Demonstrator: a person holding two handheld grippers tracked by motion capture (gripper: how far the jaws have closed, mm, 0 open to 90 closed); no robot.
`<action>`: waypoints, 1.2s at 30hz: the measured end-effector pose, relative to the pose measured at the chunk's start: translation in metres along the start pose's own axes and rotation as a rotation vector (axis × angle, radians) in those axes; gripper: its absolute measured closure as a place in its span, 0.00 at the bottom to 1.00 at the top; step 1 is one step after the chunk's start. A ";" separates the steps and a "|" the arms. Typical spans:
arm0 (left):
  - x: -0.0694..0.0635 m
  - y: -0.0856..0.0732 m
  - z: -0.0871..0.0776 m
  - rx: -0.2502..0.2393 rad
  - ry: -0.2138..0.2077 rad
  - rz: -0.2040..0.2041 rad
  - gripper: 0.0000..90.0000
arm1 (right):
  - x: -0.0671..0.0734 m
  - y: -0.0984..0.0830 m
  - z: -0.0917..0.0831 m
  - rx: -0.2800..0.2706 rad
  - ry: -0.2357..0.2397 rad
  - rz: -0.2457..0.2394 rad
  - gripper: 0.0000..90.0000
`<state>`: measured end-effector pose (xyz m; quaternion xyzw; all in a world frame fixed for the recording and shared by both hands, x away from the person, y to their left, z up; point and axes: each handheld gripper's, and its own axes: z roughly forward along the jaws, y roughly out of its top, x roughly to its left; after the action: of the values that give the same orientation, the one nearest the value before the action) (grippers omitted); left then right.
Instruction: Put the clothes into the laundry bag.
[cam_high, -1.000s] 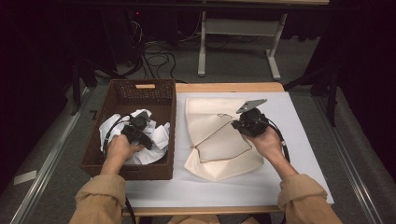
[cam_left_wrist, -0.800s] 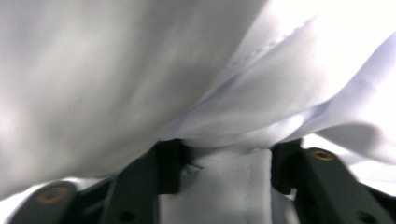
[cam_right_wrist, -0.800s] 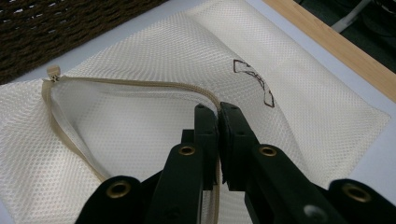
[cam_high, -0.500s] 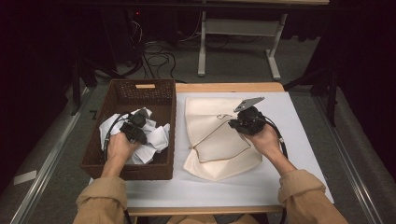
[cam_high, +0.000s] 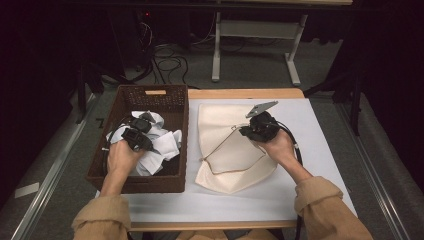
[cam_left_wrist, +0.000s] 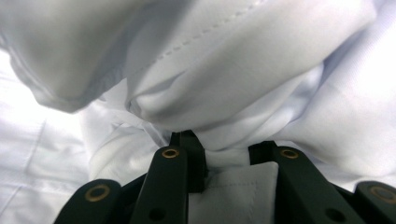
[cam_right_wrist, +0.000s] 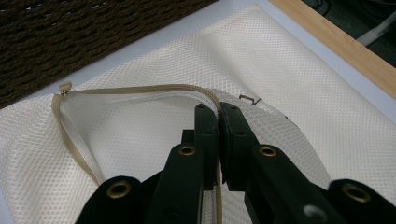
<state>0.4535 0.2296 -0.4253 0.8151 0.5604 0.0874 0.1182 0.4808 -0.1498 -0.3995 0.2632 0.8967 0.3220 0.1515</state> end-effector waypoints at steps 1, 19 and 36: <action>0.000 -0.001 -0.003 -0.006 0.000 -0.001 0.84 | 0.000 0.000 0.001 0.004 0.002 0.000 0.97; 0.002 -0.008 -0.044 -0.090 -0.021 -0.016 0.84 | -0.001 0.000 0.000 0.004 0.002 0.005 0.97; -0.002 -0.006 -0.064 -0.149 -0.064 -0.007 0.84 | 0.000 0.000 0.001 0.008 -0.002 0.005 0.97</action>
<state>0.4295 0.2361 -0.3658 0.8045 0.5511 0.1022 0.1966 0.4813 -0.1495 -0.3999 0.2663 0.8972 0.3184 0.1507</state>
